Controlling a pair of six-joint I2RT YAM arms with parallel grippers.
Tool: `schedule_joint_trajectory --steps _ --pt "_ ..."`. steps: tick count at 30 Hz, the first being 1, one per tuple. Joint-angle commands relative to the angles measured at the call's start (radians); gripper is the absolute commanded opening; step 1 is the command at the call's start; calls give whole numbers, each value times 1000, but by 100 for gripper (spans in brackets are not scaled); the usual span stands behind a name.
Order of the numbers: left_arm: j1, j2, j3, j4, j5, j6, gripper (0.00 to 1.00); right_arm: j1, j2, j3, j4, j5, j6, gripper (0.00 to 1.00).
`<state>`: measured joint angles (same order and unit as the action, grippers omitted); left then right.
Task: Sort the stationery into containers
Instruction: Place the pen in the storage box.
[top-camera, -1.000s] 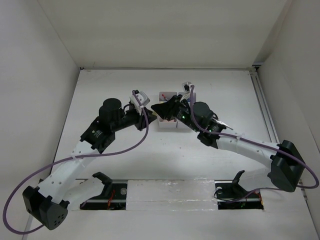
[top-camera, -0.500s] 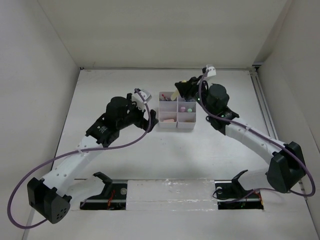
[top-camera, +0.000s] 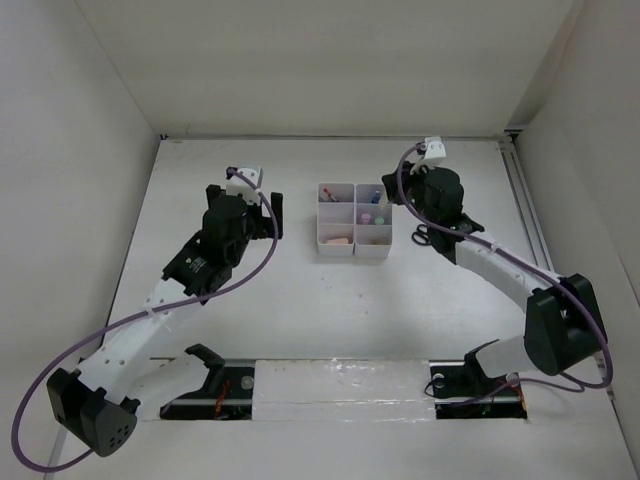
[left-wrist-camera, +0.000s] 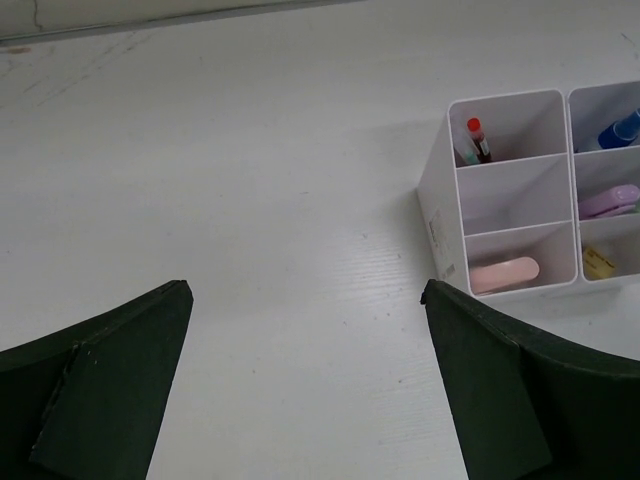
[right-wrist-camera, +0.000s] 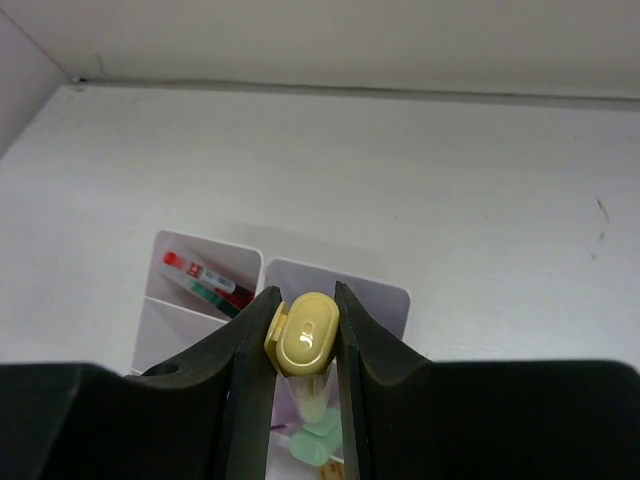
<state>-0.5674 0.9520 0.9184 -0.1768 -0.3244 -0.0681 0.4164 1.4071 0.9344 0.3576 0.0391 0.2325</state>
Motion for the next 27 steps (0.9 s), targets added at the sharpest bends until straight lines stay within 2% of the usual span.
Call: schedule_joint_trajectory --steps 1,9,27 --pt "0 1 42 4 -19 -13 100 -24 -17 -32 56 39 -22 0" --pt "0 19 51 -6 2 -13 100 -24 -17 -111 115 62 -56 0" --pt "0 19 51 -6 36 5 100 -13 56 -138 188 62 -56 0"
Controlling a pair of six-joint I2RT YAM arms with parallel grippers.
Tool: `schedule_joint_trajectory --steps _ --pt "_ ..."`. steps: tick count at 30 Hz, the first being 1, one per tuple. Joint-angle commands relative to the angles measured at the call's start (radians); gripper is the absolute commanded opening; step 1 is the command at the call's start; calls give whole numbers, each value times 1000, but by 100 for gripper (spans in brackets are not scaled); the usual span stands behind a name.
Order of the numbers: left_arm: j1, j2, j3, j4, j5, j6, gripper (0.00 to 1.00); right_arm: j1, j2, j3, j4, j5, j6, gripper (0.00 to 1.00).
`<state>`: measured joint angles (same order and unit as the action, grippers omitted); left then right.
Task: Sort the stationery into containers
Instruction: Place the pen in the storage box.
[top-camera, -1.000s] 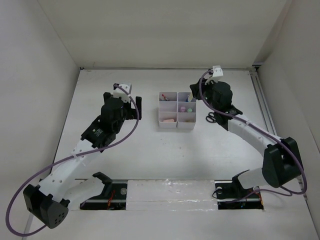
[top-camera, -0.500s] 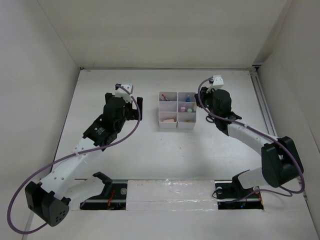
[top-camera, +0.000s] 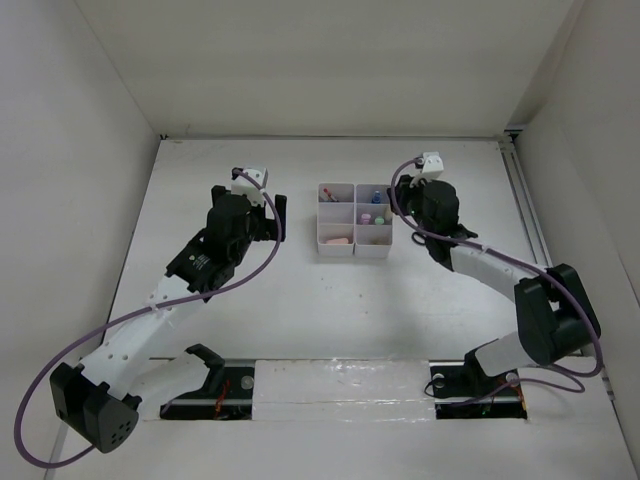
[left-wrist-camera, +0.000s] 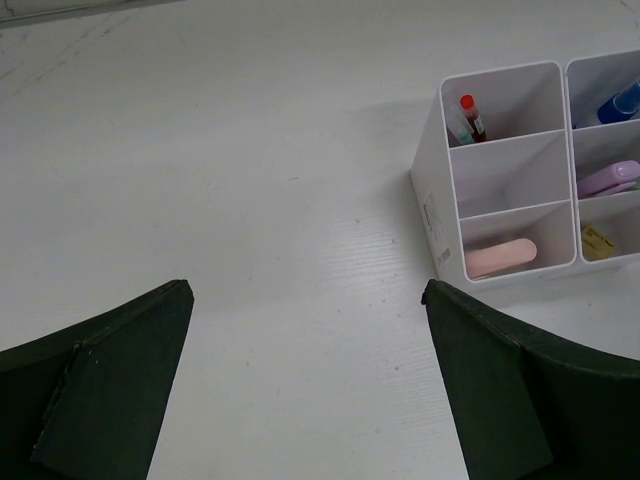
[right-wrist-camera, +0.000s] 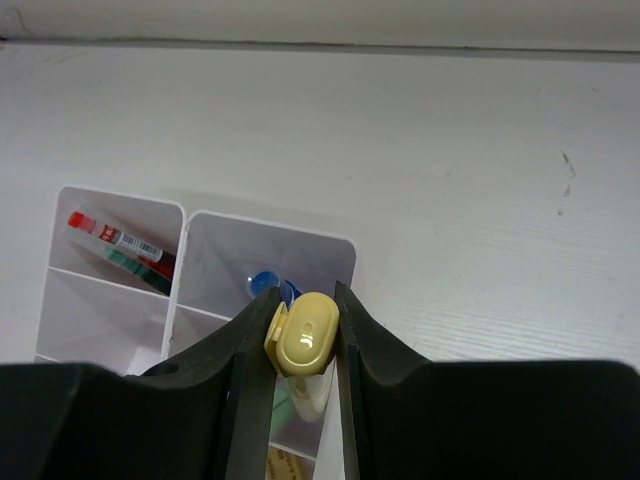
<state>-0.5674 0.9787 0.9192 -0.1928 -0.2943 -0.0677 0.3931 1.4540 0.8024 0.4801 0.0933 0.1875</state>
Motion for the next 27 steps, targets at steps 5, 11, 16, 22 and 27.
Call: schedule_joint_trajectory --steps 5,11,16,22,27 --pt "0 -8 50 10 6 5 100 21 9 -25 75 17 -11 28" --pt "0 -8 50 10 -3 -13 100 21 -56 -69 98 8 23 74" --pt "0 2 50 10 -23 -32 100 21 -141 -80 75 34 55 94" --pt "0 21 63 10 -77 -133 100 -22 -244 -66 -132 153 177 100" --pt "0 9 128 -9 -98 -290 100 -84 -230 66 -507 374 331 100"
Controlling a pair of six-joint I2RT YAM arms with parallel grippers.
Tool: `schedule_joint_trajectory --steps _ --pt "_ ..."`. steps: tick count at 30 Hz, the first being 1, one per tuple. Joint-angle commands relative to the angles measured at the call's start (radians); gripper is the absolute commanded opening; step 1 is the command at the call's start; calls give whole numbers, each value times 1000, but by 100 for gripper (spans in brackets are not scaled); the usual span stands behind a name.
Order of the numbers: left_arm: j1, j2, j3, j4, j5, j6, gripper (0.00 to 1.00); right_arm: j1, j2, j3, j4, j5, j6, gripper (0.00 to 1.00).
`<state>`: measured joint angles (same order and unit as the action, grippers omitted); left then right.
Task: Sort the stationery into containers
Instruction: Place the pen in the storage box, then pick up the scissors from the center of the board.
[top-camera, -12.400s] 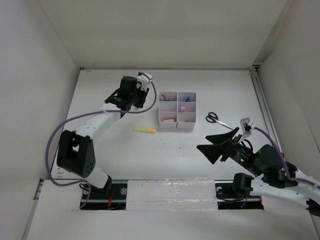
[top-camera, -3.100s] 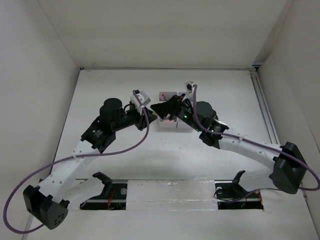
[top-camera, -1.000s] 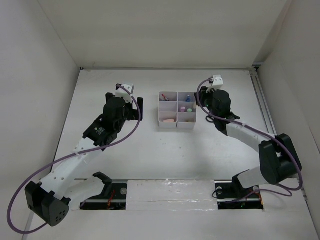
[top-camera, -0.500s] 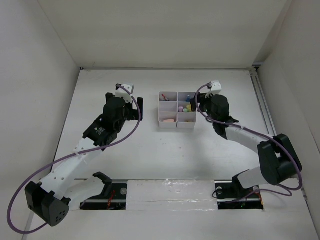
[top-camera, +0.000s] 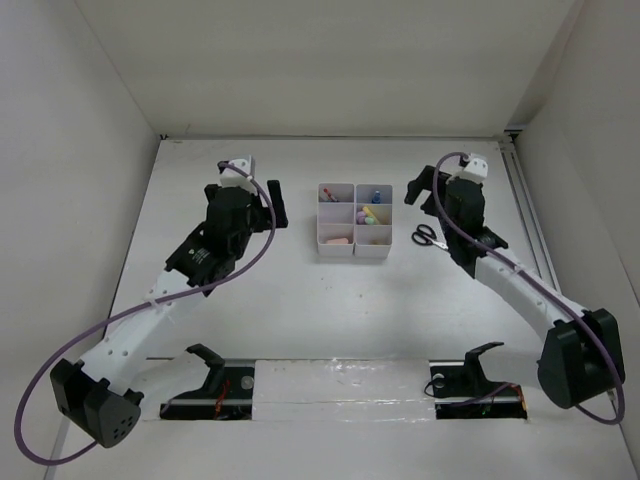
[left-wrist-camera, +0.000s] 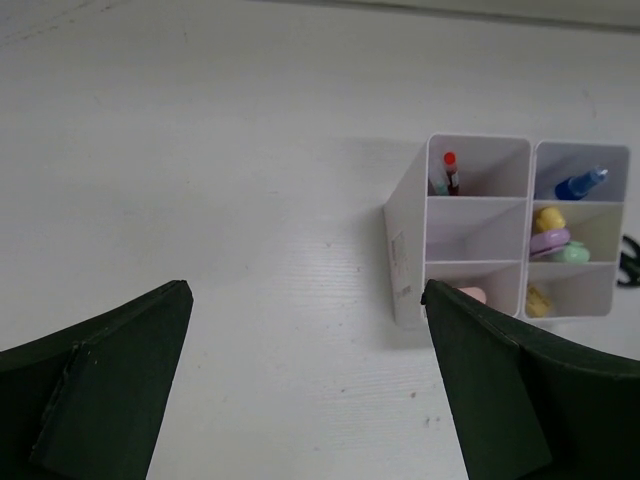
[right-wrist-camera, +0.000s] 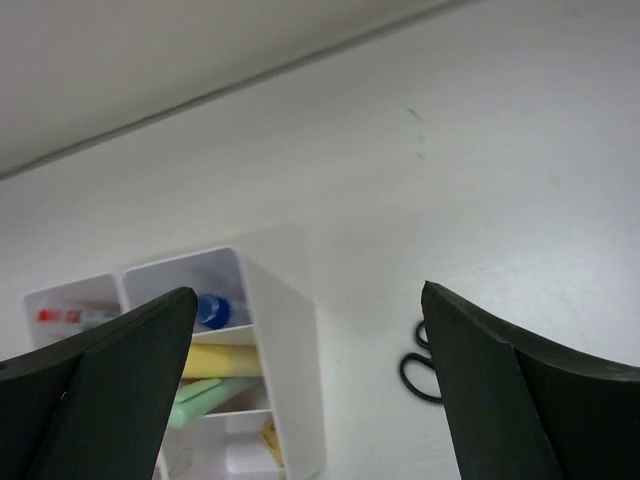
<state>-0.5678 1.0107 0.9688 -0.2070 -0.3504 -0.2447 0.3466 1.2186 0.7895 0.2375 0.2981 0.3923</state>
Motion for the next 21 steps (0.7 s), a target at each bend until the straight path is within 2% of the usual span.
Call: schedule_joint_trajectory --steps 1,3,8,12,16,21 --pt "0 -38 88 -6 -42 -142 100 -55 21 118 -326 182 164 100" --pt "0 -61 99 -18 -73 -142 100 -119 33 131 -449 144 233 100" --pt "0 -135 53 15 -104 -96 100 -210 33 104 -489 38 275 100" --pt "0 -202 -15 95 11 -19 100 -235 33 60 -489 29 289 100" --pt "0 -198 -27 95 31 19 100 -255 68 39 -451 19 223 89" --pt "0 -149 -7 64 41 28 100 -255 208 146 -489 -43 109 68"
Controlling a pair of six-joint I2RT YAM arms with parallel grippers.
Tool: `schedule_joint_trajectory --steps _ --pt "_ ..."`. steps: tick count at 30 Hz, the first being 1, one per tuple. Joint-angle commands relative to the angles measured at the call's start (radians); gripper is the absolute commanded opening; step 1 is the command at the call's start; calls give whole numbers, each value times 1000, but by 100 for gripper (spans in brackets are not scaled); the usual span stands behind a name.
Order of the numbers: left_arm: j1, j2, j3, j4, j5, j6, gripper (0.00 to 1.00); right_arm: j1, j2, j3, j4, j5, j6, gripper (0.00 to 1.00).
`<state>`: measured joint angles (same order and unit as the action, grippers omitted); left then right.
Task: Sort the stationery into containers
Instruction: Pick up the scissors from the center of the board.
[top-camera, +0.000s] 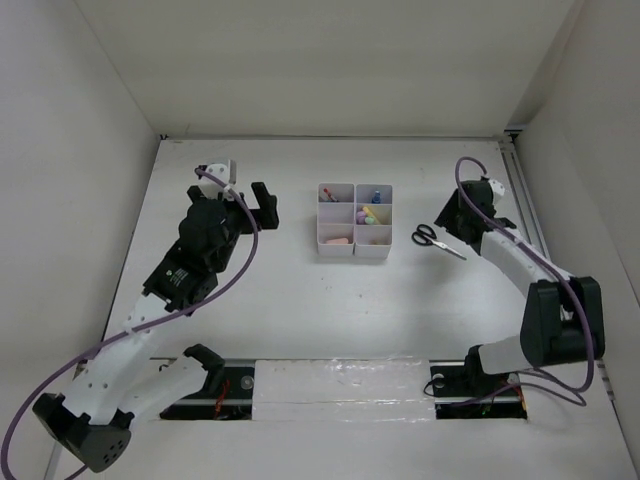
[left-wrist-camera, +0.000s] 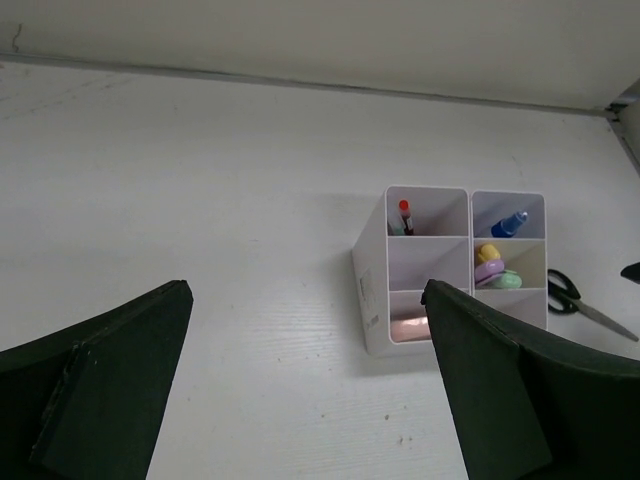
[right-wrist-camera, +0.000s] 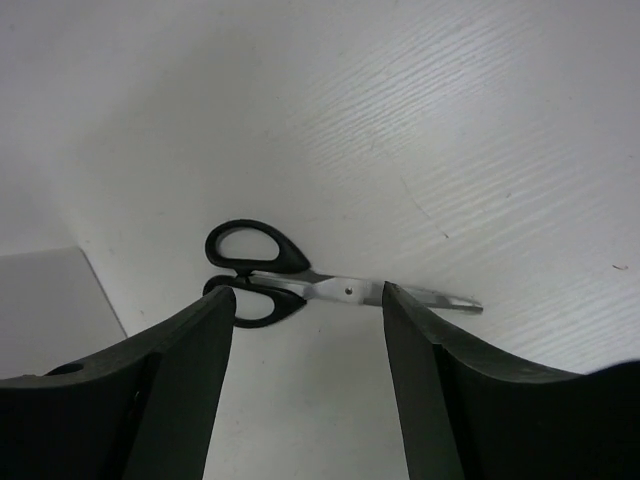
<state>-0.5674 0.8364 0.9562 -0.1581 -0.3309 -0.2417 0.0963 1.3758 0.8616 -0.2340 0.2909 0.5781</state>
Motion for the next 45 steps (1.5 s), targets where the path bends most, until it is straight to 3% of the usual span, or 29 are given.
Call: schedule_joint_trajectory --steps 1,3,6,25,33,40,45 --pt "0 26 6 15 36 25 100 -4 98 115 -18 -53 -96 66" --pt "0 53 6 15 59 25 100 -4 149 163 -40 -90 -148 64" --pt "0 63 15 15 73 35 100 -4 244 258 -111 -151 -214 55" --pt "0 63 15 15 113 44 100 5 414 290 -113 -164 -268 56" --pt "0 53 15 15 113 44 100 36 433 318 -186 -65 -268 49" --pt "0 44 15 6 93 44 100 25 433 327 -206 -114 -288 23" --pt "0 44 15 6 93 44 100 16 442 336 -215 -133 -297 23"
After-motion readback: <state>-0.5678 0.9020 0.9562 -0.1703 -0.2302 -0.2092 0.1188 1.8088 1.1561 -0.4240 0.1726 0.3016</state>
